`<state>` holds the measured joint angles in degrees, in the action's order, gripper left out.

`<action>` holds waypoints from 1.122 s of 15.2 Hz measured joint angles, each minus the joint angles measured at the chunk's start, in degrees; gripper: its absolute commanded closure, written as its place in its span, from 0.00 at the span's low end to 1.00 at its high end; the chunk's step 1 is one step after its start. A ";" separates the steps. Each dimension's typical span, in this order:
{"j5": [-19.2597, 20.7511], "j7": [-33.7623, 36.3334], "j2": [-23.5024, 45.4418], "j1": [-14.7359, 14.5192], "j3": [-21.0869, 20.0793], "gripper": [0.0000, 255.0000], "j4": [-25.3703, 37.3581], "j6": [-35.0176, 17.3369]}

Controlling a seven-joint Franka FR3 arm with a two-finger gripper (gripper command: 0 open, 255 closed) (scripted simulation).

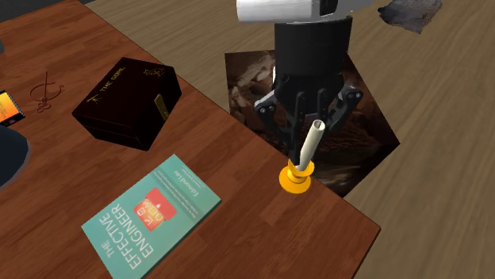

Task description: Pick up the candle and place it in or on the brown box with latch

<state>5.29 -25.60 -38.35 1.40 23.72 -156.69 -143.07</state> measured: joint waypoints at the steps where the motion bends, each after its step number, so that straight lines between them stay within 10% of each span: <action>1: 0.00 0.23 -0.47 0.08 -0.32 1.00 0.61 1.08; 9: 0.05 0.64 -2.97 0.60 -1.32 1.00 4.67 7.63; 17: 3.79 -9.53 -8.71 6.24 7.17 1.00 4.99 13.94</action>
<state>9.08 -35.13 -47.06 7.64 30.89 -151.70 -129.13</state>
